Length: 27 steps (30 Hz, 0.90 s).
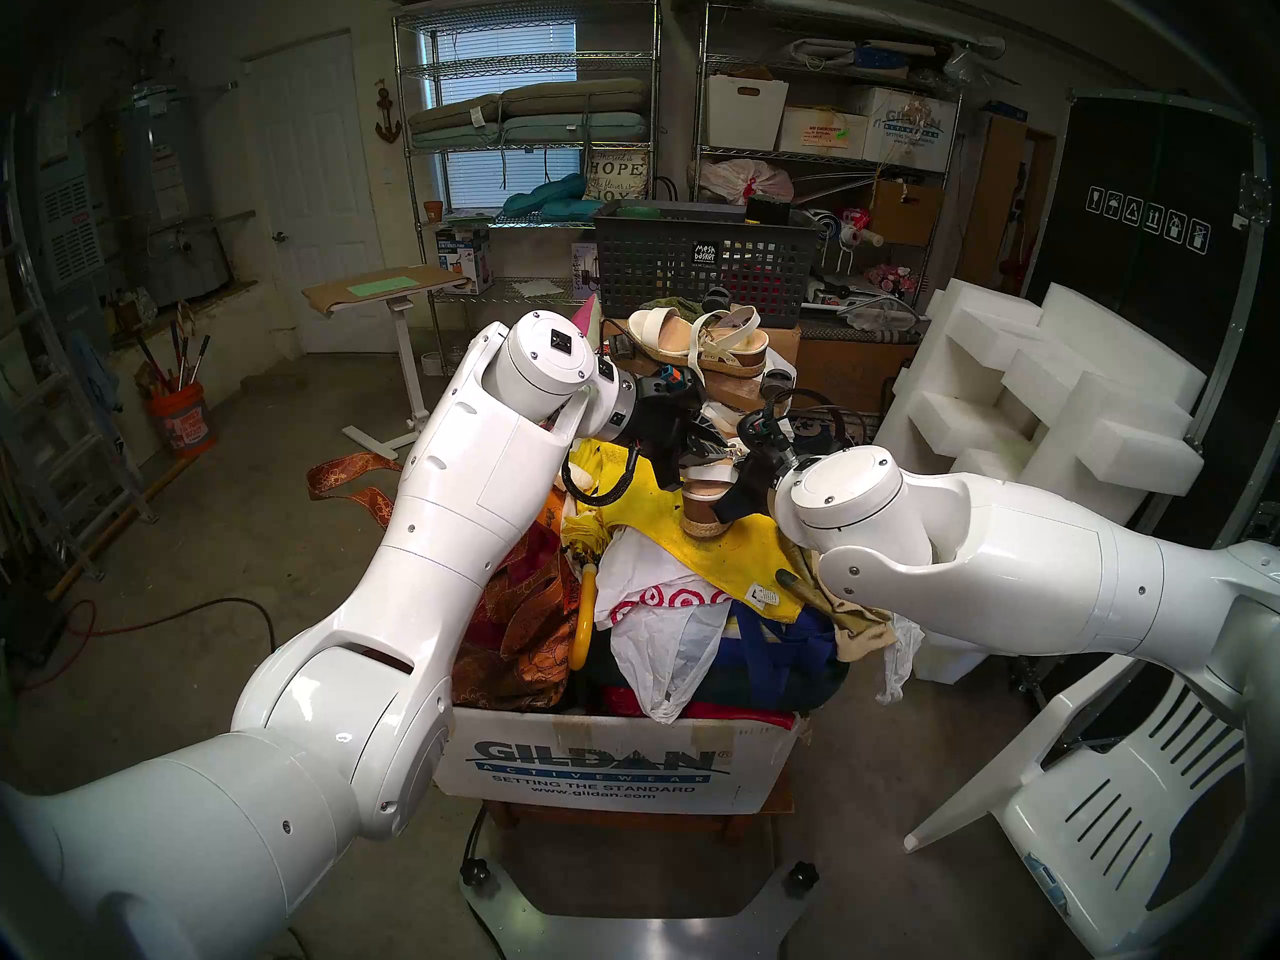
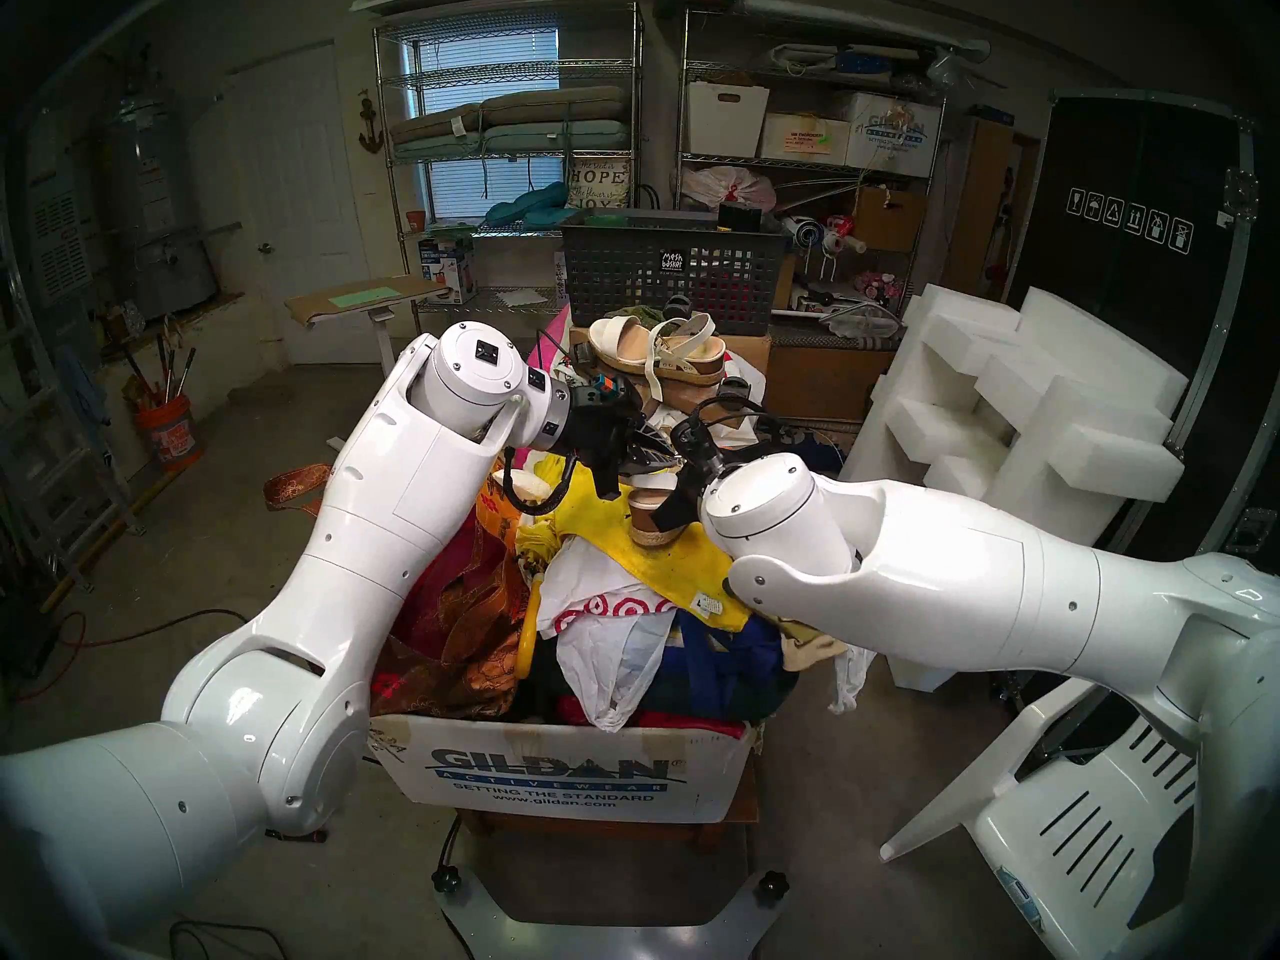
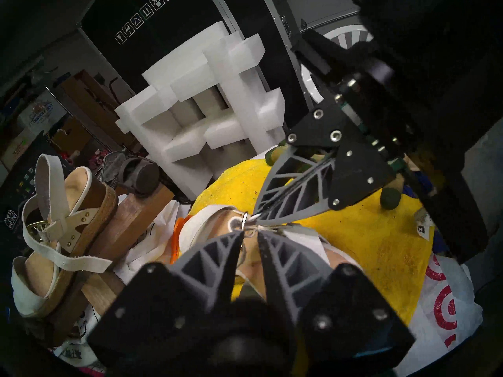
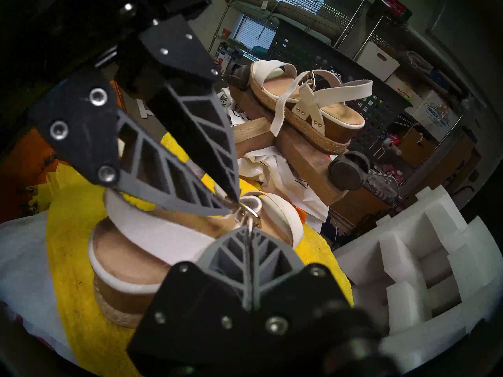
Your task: Unbuckle a shoe
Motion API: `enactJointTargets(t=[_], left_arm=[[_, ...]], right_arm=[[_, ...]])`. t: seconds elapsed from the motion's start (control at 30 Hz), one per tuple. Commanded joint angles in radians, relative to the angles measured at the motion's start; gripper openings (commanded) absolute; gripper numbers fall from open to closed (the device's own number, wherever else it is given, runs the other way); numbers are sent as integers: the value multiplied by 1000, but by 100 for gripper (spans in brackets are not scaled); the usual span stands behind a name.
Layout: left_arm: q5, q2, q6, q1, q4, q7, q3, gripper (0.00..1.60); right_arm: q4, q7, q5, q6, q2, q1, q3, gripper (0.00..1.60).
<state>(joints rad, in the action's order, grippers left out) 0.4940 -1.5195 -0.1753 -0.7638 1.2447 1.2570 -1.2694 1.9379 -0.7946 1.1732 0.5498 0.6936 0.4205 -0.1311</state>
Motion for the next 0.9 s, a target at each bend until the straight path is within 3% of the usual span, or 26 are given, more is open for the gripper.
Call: enactJointTargets(t=[0.0, 0.2, 0.23, 0.3, 0.43, 0.47, 0.5, 0.63, 0.7, 0.87], left_arm=[[10, -10, 27, 34, -12, -19, 6, 65], [15, -17, 39, 41, -32, -36, -6, 76], [15, -17, 39, 42, -31, -36, -7, 80], [13, -22, 37, 46, -30, -34, -10, 106], [10, -29, 40, 54, -32, -24, -8, 114], [11, -30, 38, 51, -27, -24, -7, 112], [11, -30, 36, 49, -22, -23, -6, 98], [13, -30, 39, 41, -10, -14, 2, 93], [16, -32, 37, 37, -7, -14, 4, 77], [25, -33, 45, 34, -12, -23, 9, 80]], right_arm=[[19, -17, -7, -4, -11, -16, -17, 0], [31, -18, -2, -6, -24, -12, -17, 0], [32, -18, -2, -7, -25, -11, -17, 0], [33, -17, -1, -7, -26, -11, -17, 0], [38, -18, 1, -6, -28, -11, -17, 0], [39, -19, 1, -7, -28, -11, -17, 0], [40, -19, 1, -8, -28, -10, -17, 0], [49, -23, 0, -7, -32, -10, -17, 0], [54, -26, 1, -7, -34, -9, -18, 0], [62, -31, 3, -7, -39, -8, -19, 0]])
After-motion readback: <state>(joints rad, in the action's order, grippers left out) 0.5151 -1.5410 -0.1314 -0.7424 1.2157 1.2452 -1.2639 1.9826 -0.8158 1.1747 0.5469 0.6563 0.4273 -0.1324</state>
